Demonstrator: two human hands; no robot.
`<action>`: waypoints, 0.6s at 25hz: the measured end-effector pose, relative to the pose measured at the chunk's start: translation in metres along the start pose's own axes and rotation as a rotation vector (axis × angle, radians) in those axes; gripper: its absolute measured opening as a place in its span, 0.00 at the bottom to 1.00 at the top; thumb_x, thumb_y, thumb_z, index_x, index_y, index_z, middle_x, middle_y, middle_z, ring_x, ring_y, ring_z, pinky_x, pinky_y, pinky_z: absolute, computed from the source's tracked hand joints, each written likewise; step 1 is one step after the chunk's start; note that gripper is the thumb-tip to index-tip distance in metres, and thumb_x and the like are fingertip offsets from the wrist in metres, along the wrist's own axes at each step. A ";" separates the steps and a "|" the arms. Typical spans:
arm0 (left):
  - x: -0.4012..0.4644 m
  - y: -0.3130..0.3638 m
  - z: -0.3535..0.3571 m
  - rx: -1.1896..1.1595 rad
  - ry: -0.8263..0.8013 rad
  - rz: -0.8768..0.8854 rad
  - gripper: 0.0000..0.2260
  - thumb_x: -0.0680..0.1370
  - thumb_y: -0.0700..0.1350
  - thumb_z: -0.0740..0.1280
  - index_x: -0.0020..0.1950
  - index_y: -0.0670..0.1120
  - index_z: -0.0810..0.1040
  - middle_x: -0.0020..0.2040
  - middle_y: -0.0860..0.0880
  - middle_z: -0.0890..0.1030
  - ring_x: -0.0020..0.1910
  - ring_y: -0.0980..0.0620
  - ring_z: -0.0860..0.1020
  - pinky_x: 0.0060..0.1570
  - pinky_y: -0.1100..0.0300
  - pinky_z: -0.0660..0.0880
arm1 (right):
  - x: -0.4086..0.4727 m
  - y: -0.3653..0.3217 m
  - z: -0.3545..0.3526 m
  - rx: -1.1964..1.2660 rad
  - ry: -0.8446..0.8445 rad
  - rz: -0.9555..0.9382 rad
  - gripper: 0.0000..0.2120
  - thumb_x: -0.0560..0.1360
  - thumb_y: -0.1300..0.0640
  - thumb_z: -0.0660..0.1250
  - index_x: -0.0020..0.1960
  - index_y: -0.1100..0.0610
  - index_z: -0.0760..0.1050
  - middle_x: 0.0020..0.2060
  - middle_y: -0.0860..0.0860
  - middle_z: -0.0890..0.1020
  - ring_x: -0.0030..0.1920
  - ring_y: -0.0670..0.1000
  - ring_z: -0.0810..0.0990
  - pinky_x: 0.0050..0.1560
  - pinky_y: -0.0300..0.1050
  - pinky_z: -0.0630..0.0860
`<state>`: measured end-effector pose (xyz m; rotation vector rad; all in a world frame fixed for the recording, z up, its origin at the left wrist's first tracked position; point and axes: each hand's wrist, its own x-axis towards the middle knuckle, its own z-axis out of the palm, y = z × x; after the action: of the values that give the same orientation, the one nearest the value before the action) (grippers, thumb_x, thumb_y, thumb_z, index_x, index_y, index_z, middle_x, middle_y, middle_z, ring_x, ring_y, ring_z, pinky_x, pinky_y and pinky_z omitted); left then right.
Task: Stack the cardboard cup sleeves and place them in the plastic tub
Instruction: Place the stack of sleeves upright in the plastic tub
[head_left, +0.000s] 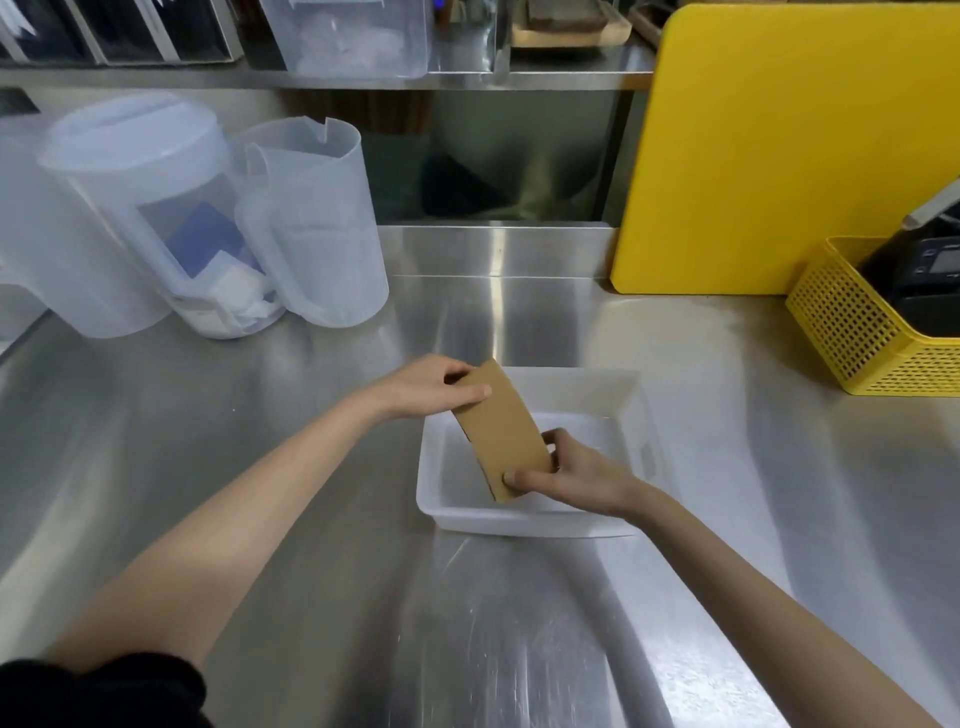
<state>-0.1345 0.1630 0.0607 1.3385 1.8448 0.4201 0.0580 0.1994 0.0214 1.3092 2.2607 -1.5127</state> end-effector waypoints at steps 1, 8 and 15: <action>0.007 0.000 0.001 0.068 -0.016 -0.013 0.12 0.76 0.52 0.60 0.52 0.47 0.77 0.45 0.51 0.78 0.49 0.51 0.74 0.42 0.66 0.68 | 0.005 -0.001 0.003 -0.003 -0.037 0.022 0.30 0.70 0.43 0.66 0.64 0.59 0.61 0.52 0.51 0.75 0.53 0.52 0.74 0.51 0.44 0.69; 0.032 -0.010 0.010 0.472 -0.095 -0.027 0.15 0.74 0.52 0.57 0.47 0.42 0.74 0.46 0.45 0.79 0.47 0.45 0.75 0.43 0.54 0.72 | 0.029 -0.003 0.016 0.095 -0.251 0.094 0.17 0.72 0.45 0.64 0.51 0.59 0.71 0.44 0.54 0.76 0.44 0.52 0.73 0.47 0.42 0.69; 0.036 -0.006 0.021 0.718 -0.118 -0.022 0.17 0.77 0.52 0.51 0.54 0.41 0.70 0.54 0.39 0.77 0.43 0.45 0.68 0.40 0.55 0.64 | 0.038 -0.005 0.022 0.142 -0.288 0.139 0.10 0.74 0.47 0.62 0.38 0.51 0.67 0.36 0.47 0.73 0.41 0.49 0.73 0.40 0.37 0.69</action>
<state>-0.1274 0.1898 0.0287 1.7505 1.9857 -0.3727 0.0235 0.2033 -0.0059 1.1663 1.8792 -1.7117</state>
